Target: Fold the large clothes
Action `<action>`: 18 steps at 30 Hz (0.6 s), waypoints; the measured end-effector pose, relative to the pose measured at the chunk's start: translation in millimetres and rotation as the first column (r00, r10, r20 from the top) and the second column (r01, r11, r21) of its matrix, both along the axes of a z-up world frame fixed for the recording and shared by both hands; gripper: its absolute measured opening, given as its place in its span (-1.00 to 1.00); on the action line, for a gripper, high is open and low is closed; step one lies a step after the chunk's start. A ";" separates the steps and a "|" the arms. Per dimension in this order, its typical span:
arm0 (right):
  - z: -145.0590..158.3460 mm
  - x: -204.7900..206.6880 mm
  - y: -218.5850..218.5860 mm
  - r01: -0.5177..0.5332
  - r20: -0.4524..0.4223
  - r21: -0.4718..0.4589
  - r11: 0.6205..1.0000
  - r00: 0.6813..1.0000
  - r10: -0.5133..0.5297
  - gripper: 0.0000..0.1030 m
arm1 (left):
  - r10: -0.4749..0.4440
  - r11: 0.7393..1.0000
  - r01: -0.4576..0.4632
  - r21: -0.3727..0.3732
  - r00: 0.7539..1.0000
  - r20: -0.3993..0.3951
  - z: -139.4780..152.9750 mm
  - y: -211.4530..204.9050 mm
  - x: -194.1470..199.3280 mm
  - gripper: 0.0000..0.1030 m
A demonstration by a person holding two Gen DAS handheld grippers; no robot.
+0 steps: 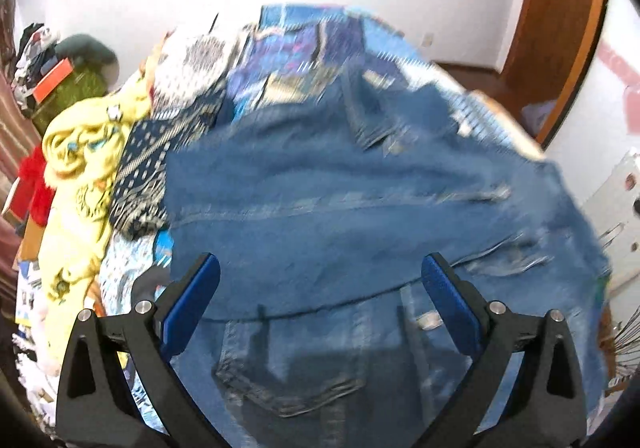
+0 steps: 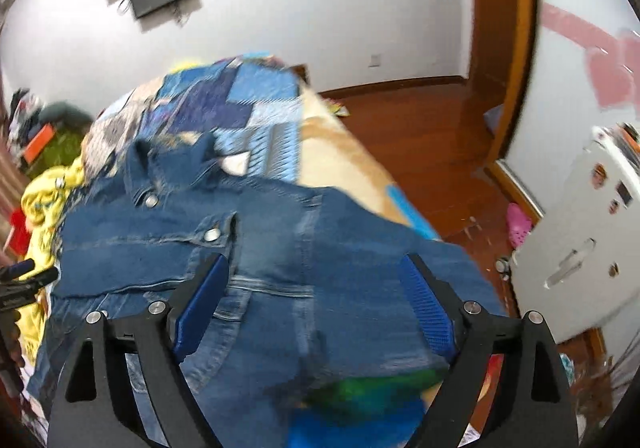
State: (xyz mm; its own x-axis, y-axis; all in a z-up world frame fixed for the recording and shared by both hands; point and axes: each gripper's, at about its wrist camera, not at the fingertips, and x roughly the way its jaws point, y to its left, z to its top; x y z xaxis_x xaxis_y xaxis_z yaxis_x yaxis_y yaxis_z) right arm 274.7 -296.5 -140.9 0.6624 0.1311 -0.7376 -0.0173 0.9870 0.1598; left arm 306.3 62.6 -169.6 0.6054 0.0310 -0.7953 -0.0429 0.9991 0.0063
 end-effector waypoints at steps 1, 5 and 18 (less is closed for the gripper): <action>-0.1 -2.1 -8.2 0.016 -0.006 0.012 1.000 1.000 -0.015 0.67 | -0.006 1.000 0.007 -0.013 1.000 0.020 6.5 -6.1 -0.3 0.97; -14.1 -10.4 -38.3 0.106 -0.052 0.054 0.993 0.993 -0.103 0.67 | -0.021 0.998 0.023 -0.055 0.999 0.038 11.4 -22.8 -0.9 0.97; -111.7 -9.1 -83.9 0.276 -0.328 0.343 0.898 0.931 -0.161 0.74 | -0.043 0.996 0.038 -0.076 0.997 -0.069 -24.4 -45.7 -0.5 0.97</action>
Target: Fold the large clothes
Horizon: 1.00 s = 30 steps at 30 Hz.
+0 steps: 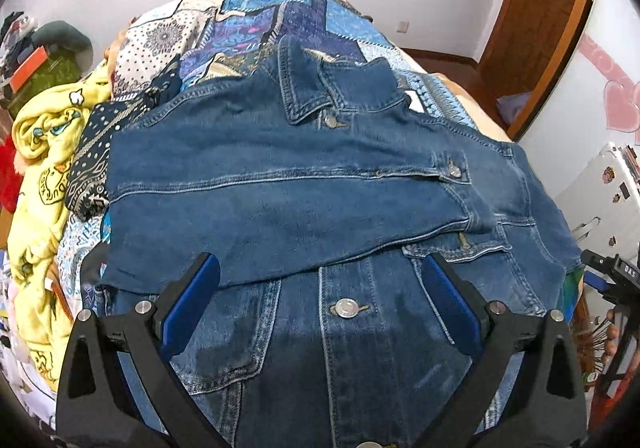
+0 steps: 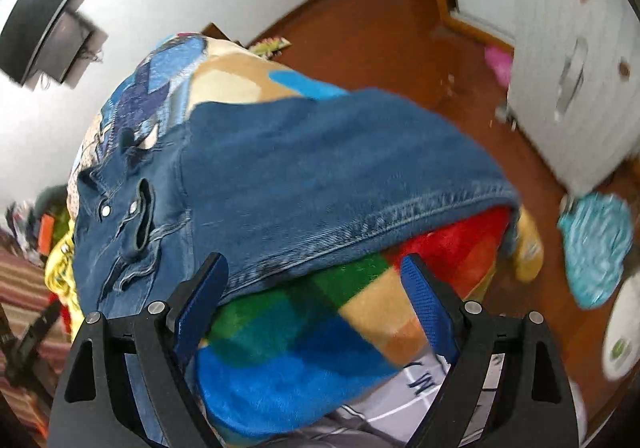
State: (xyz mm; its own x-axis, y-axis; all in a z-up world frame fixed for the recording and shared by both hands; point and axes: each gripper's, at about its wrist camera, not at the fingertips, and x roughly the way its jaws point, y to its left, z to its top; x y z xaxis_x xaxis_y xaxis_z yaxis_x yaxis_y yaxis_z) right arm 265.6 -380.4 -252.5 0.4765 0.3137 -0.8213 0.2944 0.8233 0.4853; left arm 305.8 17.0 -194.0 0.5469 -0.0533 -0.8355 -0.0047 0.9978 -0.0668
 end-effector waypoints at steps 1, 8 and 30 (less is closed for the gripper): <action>-0.4 1.1 -1.3 0.013 0.014 0.001 1.000 1.000 -0.013 0.75 | 0.007 1.000 -0.007 0.000 1.000 -0.002 -0.9 1.5 -0.3 0.97; -14.4 29.5 -16.2 0.071 0.039 0.051 0.996 0.997 -0.073 0.77 | 0.054 0.998 -0.054 -0.016 0.998 -0.015 -4.3 15.8 -1.6 0.97; 100.7 40.9 24.0 0.085 0.283 -0.124 0.989 0.958 -0.047 -0.80 | 0.048 0.999 -0.047 -0.026 0.997 0.058 9.8 39.1 -31.5 0.97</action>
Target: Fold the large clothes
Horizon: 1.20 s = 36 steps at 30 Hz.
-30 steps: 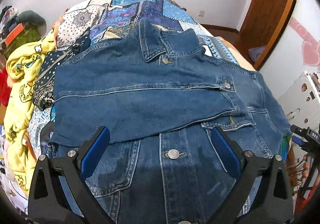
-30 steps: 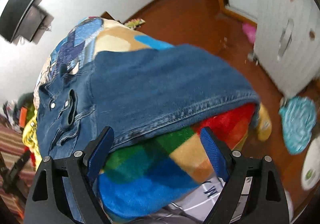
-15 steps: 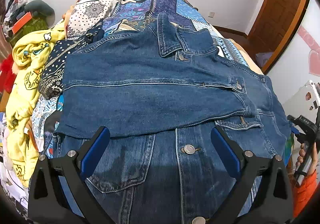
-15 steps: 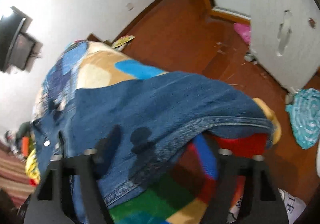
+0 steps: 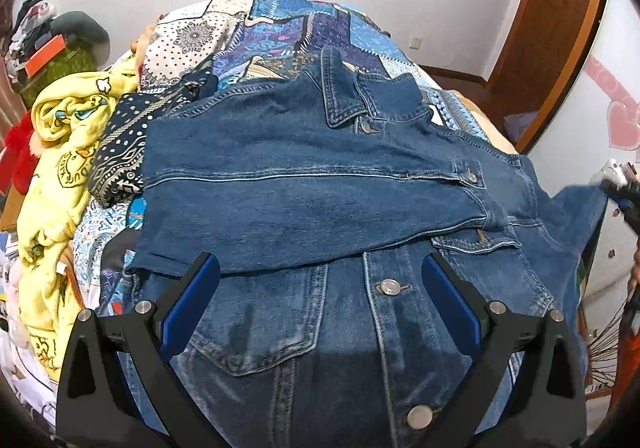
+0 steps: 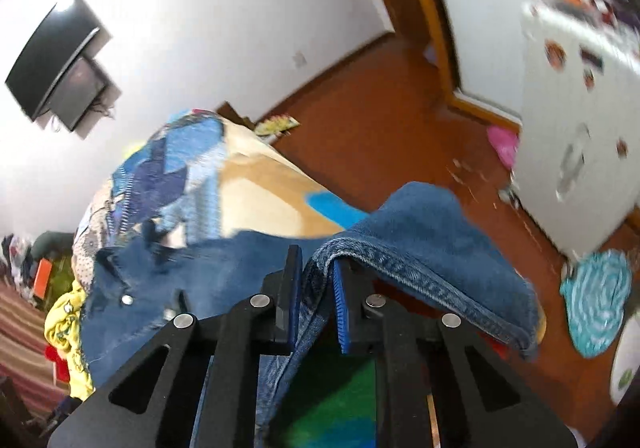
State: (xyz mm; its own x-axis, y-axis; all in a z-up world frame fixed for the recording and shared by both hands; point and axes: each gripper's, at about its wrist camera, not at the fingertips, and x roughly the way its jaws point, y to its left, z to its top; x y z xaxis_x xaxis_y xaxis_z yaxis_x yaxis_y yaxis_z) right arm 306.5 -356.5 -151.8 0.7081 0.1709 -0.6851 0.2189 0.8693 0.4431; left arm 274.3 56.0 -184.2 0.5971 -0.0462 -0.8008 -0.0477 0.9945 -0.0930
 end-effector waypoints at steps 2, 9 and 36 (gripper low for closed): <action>12.5 3.9 14.9 -0.034 0.049 0.020 0.999 0.998 0.033 -0.86 | 0.003 1.000 -0.003 0.004 1.000 0.018 3.4 6.7 -6.0 0.97; 61.2 11.4 127.9 -0.276 0.199 0.001 0.961 0.942 0.270 -0.86 | 0.040 0.999 -0.039 -0.008 0.998 0.057 11.5 33.8 -24.6 0.97; 6.6 -15.7 152.3 -0.403 0.005 -0.219 0.889 0.910 0.414 0.43 | -0.161 0.985 0.151 0.089 0.979 0.126 55.4 -38.7 16.6 0.97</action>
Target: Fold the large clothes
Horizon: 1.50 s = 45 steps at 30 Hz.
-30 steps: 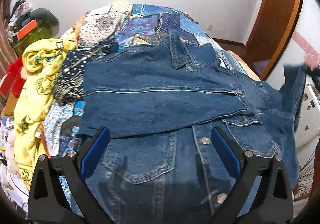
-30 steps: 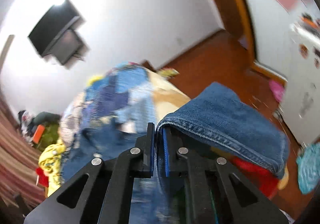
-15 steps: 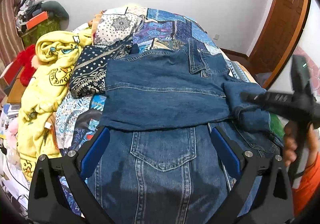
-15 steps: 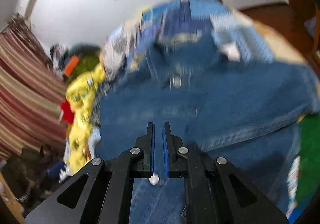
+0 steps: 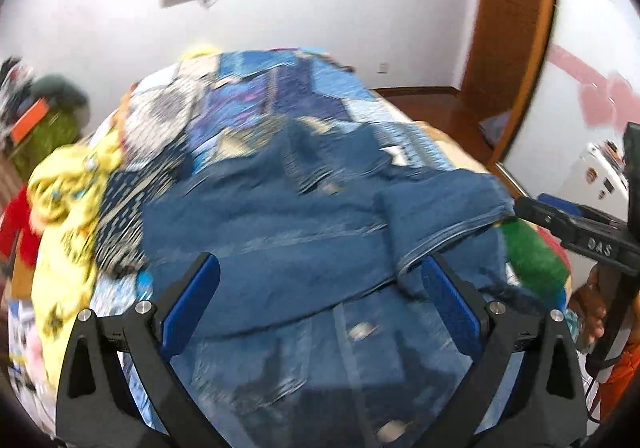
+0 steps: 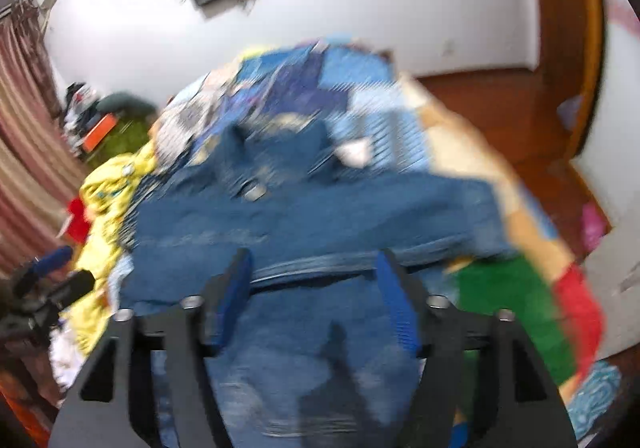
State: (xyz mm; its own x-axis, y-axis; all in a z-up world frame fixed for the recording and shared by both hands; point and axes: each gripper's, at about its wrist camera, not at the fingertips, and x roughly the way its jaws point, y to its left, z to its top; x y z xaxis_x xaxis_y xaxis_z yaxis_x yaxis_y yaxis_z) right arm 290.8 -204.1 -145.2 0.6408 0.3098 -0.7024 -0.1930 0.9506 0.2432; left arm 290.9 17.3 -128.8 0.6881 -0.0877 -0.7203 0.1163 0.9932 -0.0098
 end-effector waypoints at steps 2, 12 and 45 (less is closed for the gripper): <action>0.8 -1.1 -18.6 0.041 0.018 -0.031 0.999 0.999 -0.040 0.55 | -0.045 0.999 0.045 0.018 0.999 -0.005 2.0 -22.8 14.1 0.97; -34.1 3.3 -74.4 0.151 -0.083 -0.022 0.988 0.985 -0.153 0.61 | -0.289 0.933 0.311 0.183 0.947 -0.139 -45.7 -139.5 69.7 0.97; -100.3 7.6 -51.9 0.017 -0.268 -0.095 0.995 0.963 -0.042 0.64 | -0.102 0.992 0.104 0.075 0.994 -0.028 -32.3 -44.0 87.4 -0.77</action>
State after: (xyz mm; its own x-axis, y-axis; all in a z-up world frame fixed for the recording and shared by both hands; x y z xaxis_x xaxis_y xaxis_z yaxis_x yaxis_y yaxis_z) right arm 298.4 -256.0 -245.5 0.4320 0.2200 -0.8746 -0.1035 0.9755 0.1943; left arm 378.3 -26.6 -161.1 0.6605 -0.1019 -0.7438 0.2191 0.9738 0.0612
